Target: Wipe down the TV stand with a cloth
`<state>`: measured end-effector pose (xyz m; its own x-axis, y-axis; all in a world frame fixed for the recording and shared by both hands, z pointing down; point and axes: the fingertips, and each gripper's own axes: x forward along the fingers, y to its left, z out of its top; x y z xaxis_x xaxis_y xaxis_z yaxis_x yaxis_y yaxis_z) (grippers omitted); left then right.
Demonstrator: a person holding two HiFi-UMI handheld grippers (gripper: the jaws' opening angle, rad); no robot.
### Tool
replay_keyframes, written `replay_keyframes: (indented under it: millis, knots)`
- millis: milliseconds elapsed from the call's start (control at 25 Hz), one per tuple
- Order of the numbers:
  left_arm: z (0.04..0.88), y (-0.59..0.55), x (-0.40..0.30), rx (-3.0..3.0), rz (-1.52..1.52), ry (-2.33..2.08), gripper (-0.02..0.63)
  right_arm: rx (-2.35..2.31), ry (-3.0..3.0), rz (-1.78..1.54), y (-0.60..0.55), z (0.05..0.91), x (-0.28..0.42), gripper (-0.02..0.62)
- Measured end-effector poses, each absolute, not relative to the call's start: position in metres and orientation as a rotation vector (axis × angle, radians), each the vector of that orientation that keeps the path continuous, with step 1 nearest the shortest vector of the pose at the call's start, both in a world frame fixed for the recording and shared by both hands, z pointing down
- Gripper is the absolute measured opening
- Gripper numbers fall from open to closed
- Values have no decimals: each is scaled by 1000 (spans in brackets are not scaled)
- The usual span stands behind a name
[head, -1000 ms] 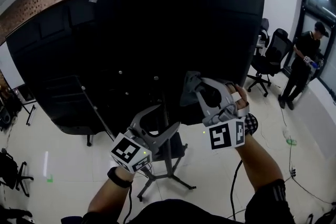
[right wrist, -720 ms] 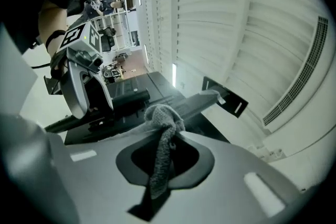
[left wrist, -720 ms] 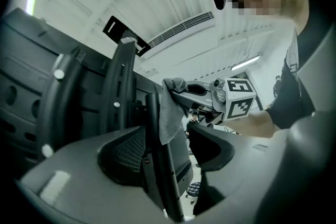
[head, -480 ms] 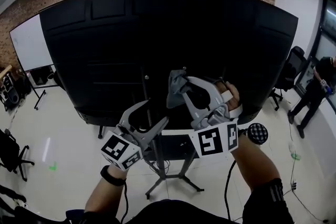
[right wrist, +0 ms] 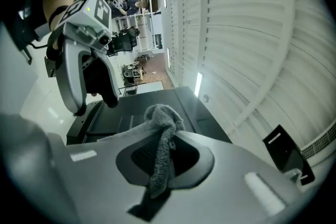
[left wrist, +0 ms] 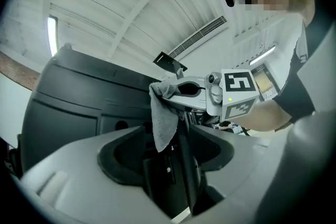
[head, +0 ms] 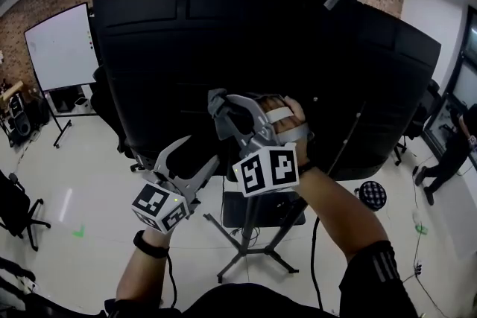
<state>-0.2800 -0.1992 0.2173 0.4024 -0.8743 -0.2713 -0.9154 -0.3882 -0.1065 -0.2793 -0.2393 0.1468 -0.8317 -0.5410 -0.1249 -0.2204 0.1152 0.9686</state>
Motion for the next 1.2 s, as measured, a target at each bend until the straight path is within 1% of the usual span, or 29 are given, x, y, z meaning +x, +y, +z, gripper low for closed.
replay_keyframes:
  millis: [280,480,760,1040,1200]
  knots:
    - [229,-185,-330,-2417,261,1625,284,689,-1894,-1886,-240,153,-365,20]
    - [236,-183,-346,-2419,282,1628,283,633,-1711,-1919,-259,171,-396,20]
    - [239,-184,-341,-2453,311,1591,284,664,-1604,-1873,-280,181,-373,20]
    - [240,-197,-306,-2530,323,1480,283,734,-1456,-1780,-302,180,-319,18]
    - [235,-203,-288,-2571,318,1430,283,739,-1385,-1766,-307,180,-302,18]
